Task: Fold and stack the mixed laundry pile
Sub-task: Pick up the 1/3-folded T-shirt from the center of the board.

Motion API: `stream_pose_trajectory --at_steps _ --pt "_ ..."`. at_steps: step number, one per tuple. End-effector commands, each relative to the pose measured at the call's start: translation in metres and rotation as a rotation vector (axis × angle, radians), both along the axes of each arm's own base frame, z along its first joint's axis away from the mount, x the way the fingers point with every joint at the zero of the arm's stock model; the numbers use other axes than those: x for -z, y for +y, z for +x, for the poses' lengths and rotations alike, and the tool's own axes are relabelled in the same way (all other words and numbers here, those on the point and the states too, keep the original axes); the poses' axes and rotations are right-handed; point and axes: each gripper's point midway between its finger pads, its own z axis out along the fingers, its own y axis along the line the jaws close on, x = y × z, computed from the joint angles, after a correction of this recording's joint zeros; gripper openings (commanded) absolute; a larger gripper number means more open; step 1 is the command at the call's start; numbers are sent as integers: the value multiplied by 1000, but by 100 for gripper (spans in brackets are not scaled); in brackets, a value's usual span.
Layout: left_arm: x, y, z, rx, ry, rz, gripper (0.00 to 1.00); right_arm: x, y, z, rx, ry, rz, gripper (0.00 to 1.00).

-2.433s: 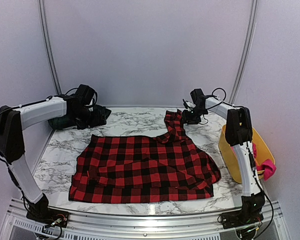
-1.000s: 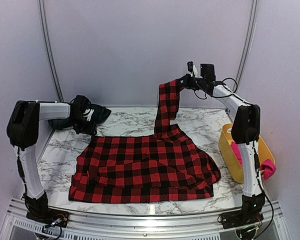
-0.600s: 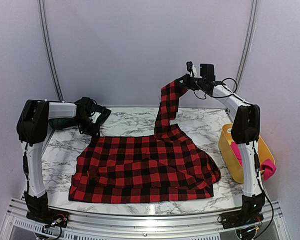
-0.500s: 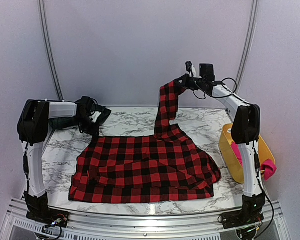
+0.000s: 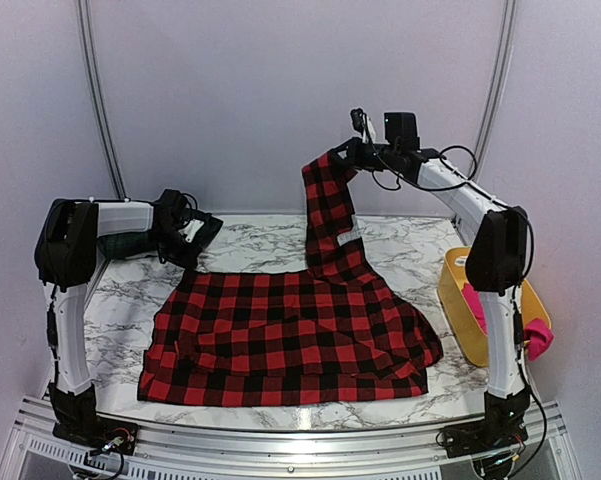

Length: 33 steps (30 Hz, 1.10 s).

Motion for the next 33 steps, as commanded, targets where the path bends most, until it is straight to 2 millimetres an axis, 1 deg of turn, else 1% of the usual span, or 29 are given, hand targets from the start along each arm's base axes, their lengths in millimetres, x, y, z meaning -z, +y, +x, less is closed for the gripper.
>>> stream_pose_trajectory --at_steps 1,4,7,12,17,18,19,22,24,27,29,33 --pt "-14 5 2 12 -25 5 0 -59 8 -36 -11 -113 -28 0" --pt "-25 3 -4 30 -44 -7 0 -73 8 -53 2 -139 -55 0" --pt "-36 5 -11 37 -73 -8 0 -80 6 -69 13 -144 -67 0" --pt "-59 6 -23 64 -147 -8 0 -84 -2 -98 18 -137 -75 0" --pt "-82 4 -43 116 -222 1 0 -86 -7 -130 12 -120 -75 0" --pt "-92 2 -48 131 -248 2 0 -86 -7 -137 10 -121 -76 0" --pt "-97 1 -54 147 -264 5 0 -87 -6 -145 8 -120 -77 0" --pt "-109 -4 -73 200 -306 32 0 -92 -4 -168 1 -125 -74 0" --pt "-114 -7 -87 228 -326 62 0 -95 -4 -183 2 -126 -74 0" --pt "-115 -4 -112 239 -333 83 0 -102 -6 -209 9 -131 -69 0" --pt "-116 -4 -129 253 -342 82 0 -103 -9 -226 14 -127 -66 0" --pt "-113 -2 -157 292 -354 104 0 -99 -14 -262 16 -103 -57 0"
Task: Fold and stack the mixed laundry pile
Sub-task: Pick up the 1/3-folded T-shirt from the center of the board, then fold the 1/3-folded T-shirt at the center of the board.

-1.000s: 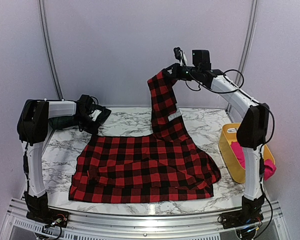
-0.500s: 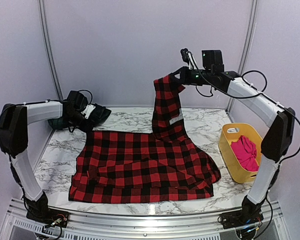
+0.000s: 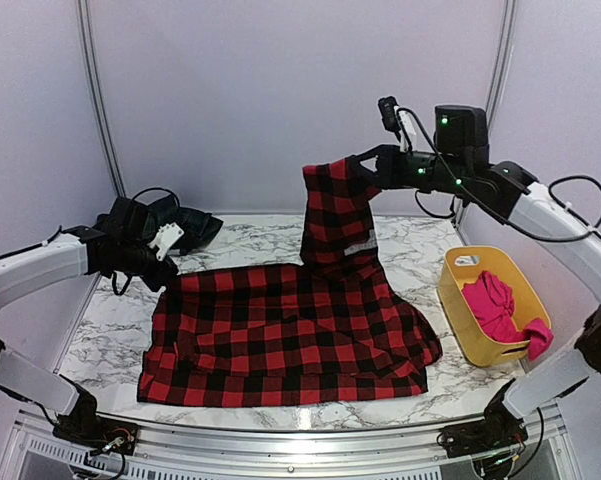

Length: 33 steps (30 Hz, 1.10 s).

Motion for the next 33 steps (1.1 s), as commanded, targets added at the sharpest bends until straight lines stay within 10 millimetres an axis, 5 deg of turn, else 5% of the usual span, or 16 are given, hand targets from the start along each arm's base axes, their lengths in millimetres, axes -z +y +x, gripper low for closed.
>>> stream_pose_trajectory --at_steps 1,10,12,16,20,28,33 --pt "1 6 -27 37 -26 48 0 -6 -7 -37 31 16 33 0" --pt "9 22 -71 84 -66 139 4 43 9 -122 -44 148 49 0" --pt "3 30 -73 40 -99 142 28 49 15 -137 -77 175 54 0" --pt "-19 46 -64 -93 -186 131 57 59 28 -166 -146 222 52 0" --pt "-39 50 -54 -189 -225 79 98 69 43 -199 -223 260 49 0" --pt "-93 26 -42 -235 -295 -190 99 94 44 -199 -191 276 -11 0" --pt "-116 11 -43 -223 -313 -344 99 146 39 -185 -169 306 -161 0"
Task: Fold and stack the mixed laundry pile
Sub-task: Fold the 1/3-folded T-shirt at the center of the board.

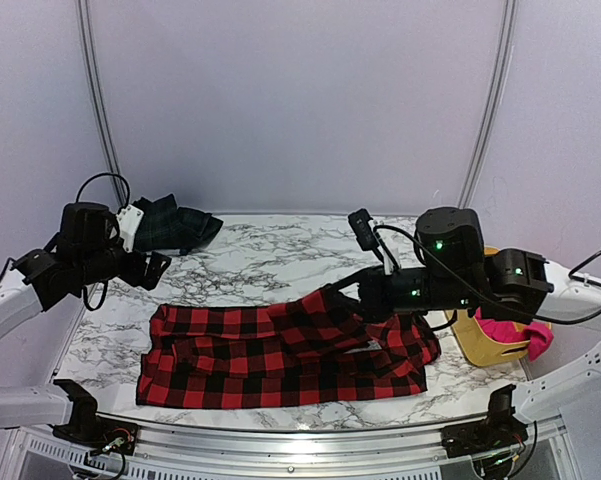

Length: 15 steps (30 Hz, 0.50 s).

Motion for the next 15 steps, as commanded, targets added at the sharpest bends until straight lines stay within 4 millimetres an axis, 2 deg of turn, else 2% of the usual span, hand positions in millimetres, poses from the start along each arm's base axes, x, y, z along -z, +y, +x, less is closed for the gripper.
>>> stream_pose_trajectory --at_steps 1,4,7,9,12,15 --pt "-35 -17 2 24 -56 -180 99 49 -1 10 -17 12 -140 0" --pt "-43 -22 -1 41 -54 -220 99 79 3 20 -50 29 -218 0" --pt "-61 -19 -4 13 -94 -280 99 93 9 31 -70 16 -267 0" --pt "-72 -14 -3 -29 -107 -323 99 102 15 31 -111 7 -290 0" --pt "-79 -22 -7 8 -98 -360 99 130 19 17 -207 47 -357 0" --pt "-73 -33 -6 62 -60 -360 99 156 18 -6 -312 62 -433 0"
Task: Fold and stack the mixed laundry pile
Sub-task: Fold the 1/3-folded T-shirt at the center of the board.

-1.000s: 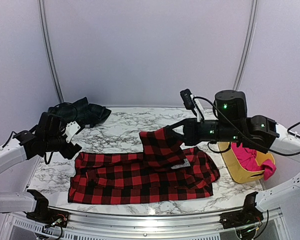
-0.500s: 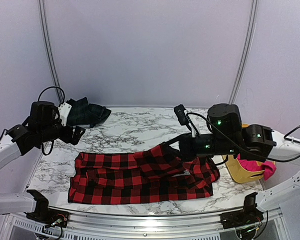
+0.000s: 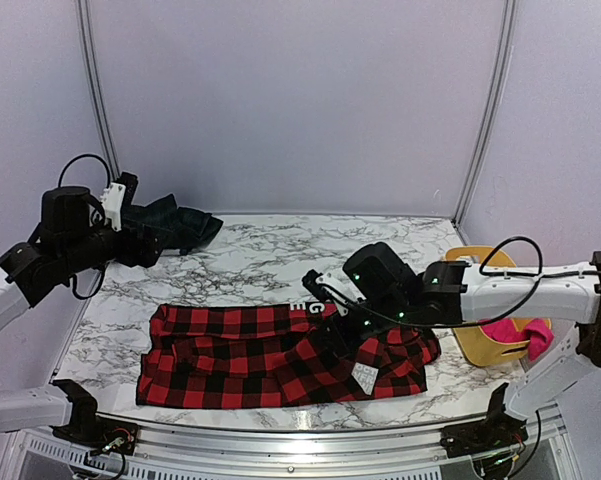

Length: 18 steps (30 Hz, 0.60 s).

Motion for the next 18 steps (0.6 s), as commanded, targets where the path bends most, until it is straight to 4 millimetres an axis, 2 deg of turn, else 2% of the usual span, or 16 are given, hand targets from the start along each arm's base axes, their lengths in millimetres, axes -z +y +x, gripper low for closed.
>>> stream_pose_trajectory --at_steps 1,3,6,7,9,12,14,16,18 --pt "-10 -17 1 77 3 -50 99 24 2 -35 -193 35 -86 0" --pt "-3 -25 -1 132 21 -35 99 36 -4 -48 -231 97 -131 5" --pt "5 -29 1 162 22 9 99 37 -20 -51 -177 152 -152 38" --pt "8 -30 2 166 26 19 99 32 -26 -46 -133 169 -138 50" --pt "14 -33 3 177 39 32 99 21 -38 -31 -33 211 -87 64" --pt "26 -42 4 210 56 68 99 7 -50 -7 86 287 24 71" --pt "34 -48 5 226 63 102 99 3 -50 4 124 349 89 72" --pt "38 -54 6 236 66 114 99 8 -46 9 153 434 117 72" --pt "39 -61 6 254 65 112 99 17 -39 3 139 518 119 70"
